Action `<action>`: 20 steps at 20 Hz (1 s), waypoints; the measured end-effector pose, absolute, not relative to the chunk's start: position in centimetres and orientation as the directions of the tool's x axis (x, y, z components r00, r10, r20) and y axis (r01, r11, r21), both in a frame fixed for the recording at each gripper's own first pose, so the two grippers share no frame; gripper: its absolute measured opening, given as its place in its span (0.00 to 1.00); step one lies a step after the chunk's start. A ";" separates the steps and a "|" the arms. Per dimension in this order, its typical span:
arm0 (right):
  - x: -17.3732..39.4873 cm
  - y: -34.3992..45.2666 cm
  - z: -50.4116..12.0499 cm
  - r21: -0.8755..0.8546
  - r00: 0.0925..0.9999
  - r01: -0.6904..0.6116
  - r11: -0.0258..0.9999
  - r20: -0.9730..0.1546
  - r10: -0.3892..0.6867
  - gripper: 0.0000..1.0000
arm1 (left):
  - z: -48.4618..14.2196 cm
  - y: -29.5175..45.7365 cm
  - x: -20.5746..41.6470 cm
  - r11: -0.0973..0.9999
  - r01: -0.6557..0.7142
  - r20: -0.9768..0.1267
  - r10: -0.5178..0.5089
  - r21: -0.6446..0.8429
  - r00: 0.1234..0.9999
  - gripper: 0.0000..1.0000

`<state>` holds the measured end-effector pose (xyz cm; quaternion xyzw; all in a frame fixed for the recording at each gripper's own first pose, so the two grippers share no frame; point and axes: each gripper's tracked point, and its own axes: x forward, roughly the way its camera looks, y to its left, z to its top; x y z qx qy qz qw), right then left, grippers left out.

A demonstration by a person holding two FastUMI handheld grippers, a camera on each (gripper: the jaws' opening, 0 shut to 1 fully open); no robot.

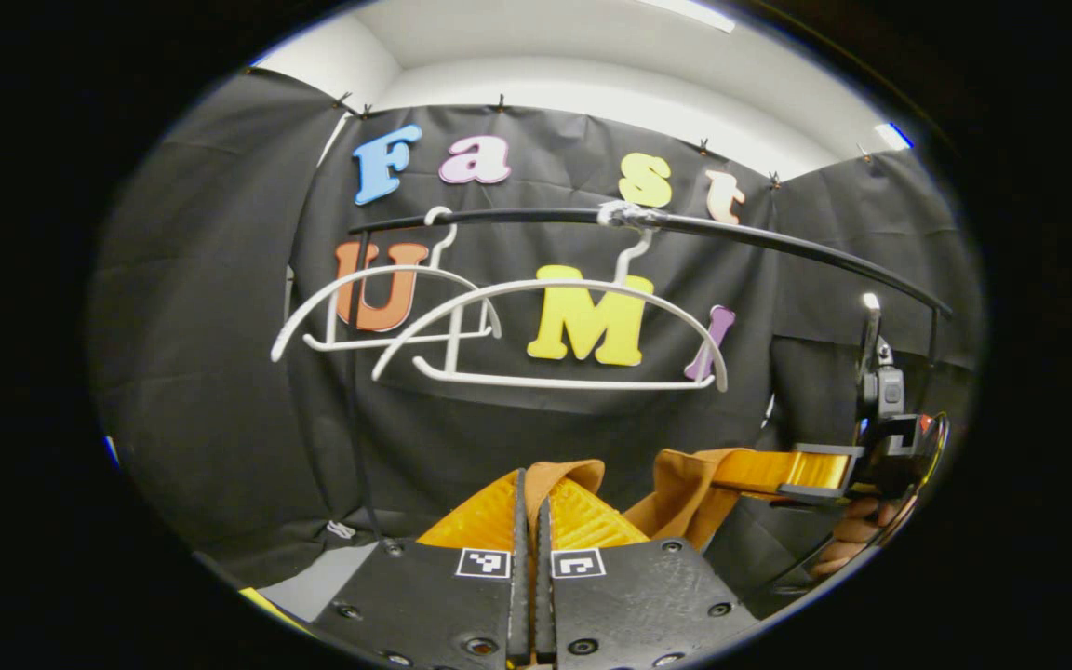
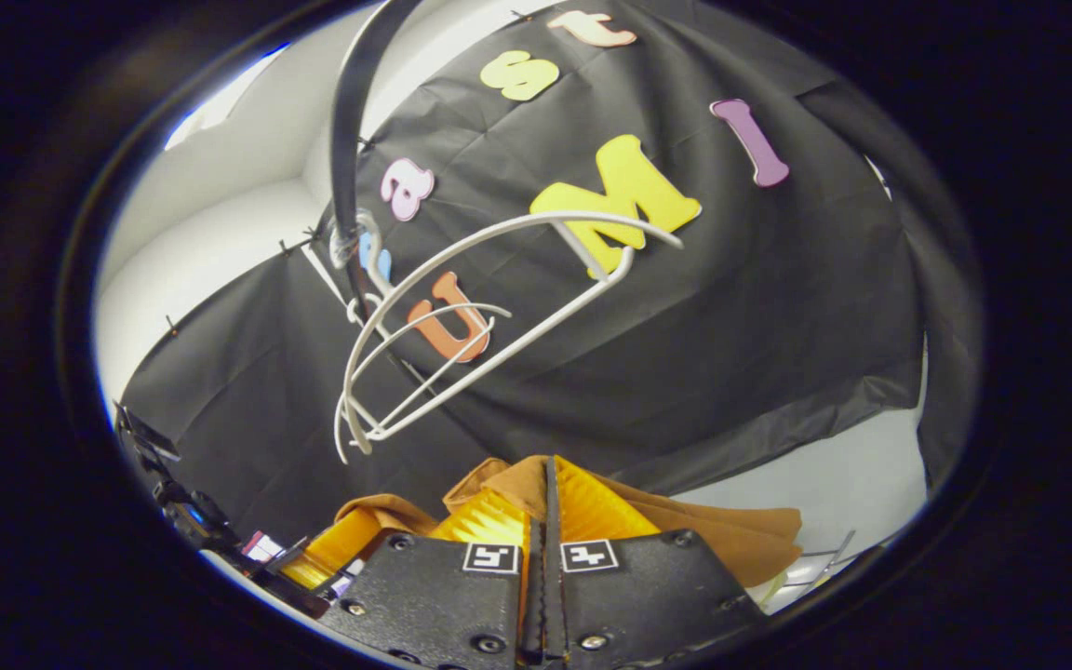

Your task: Grasp the clothes on the hanger with both hands and then place them into the laundry hamper below.

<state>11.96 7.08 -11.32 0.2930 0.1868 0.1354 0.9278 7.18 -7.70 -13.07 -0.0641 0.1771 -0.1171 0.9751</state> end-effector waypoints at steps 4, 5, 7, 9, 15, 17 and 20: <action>11.3 9.1 -10.9 0.594 0.874 -0.192 0.781 -0.258 0.411 0.04 | -12.8 -9.4 6.8 0.954 0.237 -0.328 -0.286 -0.182 0.900 0.07; 11.2 9.3 -11.0 0.591 0.871 -0.201 0.781 -0.258 0.419 0.04 | -13.0 -9.7 6.6 0.951 0.244 -0.328 -0.295 -0.189 0.897 0.03; 11.2 9.6 -11.9 0.587 0.863 -0.201 0.784 -0.272 0.426 0.04 | -13.9 -9.9 6.7 0.950 0.247 -0.343 -0.301 -0.193 0.890 0.02; 11.6 9.6 -13.7 0.602 0.852 -0.183 0.778 -0.298 0.431 0.04 | -15.8 -9.9 6.3 0.949 0.239 -0.373 -0.301 -0.204 0.878 0.02; 13.2 10.7 -21.4 0.681 0.759 -0.111 0.724 -0.412 0.504 0.04 | -22.0 -10.1 5.9 0.930 0.226 -0.443 -0.340 -0.289 0.830 0.02; 12.8 10.1 -24.4 0.677 0.736 -0.071 0.732 -0.460 0.497 0.04 | -24.6 -9.9 5.8 0.928 0.208 -0.480 -0.341 -0.309 0.808 0.02; 12.5 9.7 -28.9 0.695 0.699 0.000 0.719 -0.514 0.497 0.04 | -28.6 -9.8 5.2 0.925 0.187 -0.532 -0.346 -0.330 0.773 0.02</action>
